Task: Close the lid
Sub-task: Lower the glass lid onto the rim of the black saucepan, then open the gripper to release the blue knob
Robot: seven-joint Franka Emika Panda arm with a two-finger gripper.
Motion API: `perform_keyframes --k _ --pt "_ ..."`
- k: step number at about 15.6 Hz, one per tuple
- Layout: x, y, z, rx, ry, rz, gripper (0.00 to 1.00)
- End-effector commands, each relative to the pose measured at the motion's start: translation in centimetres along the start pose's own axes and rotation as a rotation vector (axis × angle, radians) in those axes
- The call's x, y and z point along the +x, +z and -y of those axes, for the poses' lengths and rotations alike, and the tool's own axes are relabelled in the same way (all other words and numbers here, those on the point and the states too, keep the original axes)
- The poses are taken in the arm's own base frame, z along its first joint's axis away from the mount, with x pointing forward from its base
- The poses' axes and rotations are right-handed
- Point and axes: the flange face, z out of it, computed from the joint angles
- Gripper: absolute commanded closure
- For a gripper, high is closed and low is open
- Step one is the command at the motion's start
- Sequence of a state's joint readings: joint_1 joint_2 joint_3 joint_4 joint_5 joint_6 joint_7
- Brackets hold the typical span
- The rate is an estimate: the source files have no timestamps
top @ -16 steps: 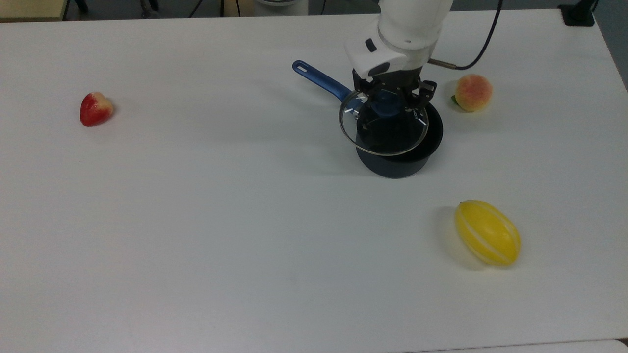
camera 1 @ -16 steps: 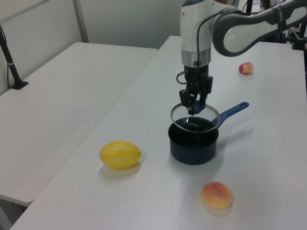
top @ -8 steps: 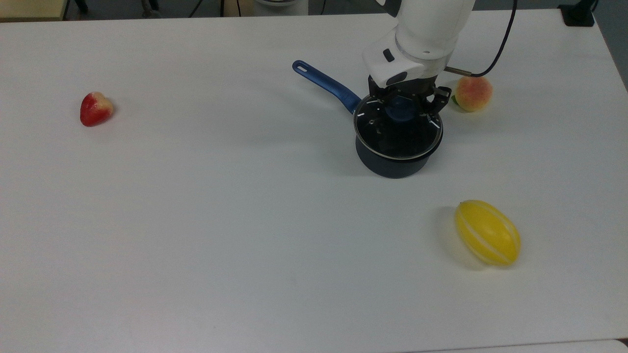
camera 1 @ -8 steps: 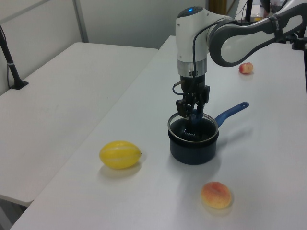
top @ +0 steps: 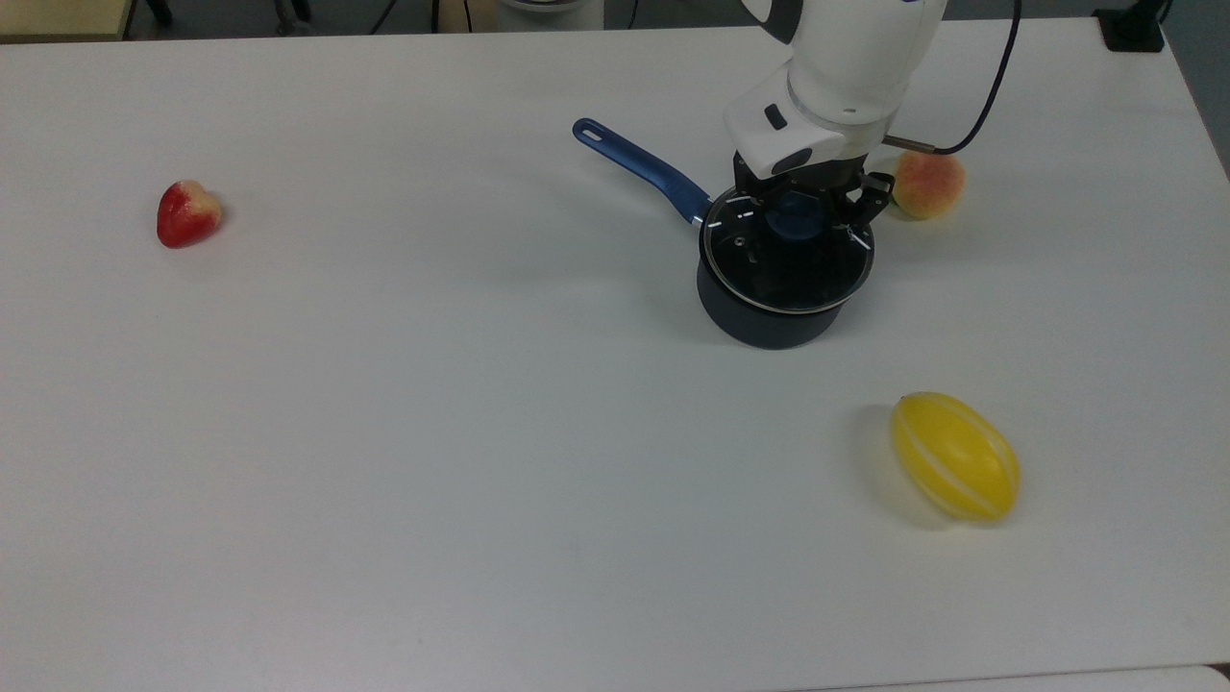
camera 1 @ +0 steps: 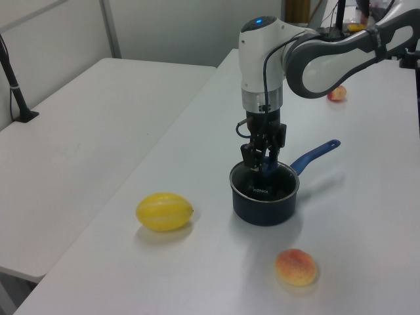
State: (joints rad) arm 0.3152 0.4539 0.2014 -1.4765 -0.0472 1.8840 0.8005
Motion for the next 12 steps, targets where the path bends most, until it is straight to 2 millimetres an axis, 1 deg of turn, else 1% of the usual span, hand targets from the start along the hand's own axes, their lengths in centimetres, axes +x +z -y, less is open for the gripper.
perform_keyframes --k 1,4,5,6,7,8,9,11,12 --pt "0.04 -0.24 0.64 0.015 0.013 -0.022 1.0" --pt "0.06 0.39 0.76 0.009 0.012 -0.014 1.0" --pt "0.05 0.46 0.74 0.007 0.012 -0.014 0.96" --pt "0.13 0.46 0.66 0.007 0.012 -0.014 0.8" --pt "0.11 0.56 0.7 0.001 0.008 -0.018 0.68" --pt "0.21 0.56 0.6 -0.002 0.009 -0.022 0.6" --pt "0.3 0.56 0.52 -0.003 0.011 -0.023 0.41" --pt "0.31 0.55 0.51 -0.004 0.009 -0.024 0.28" --pt "0.17 0.64 0.61 -0.01 0.004 -0.028 0.25"
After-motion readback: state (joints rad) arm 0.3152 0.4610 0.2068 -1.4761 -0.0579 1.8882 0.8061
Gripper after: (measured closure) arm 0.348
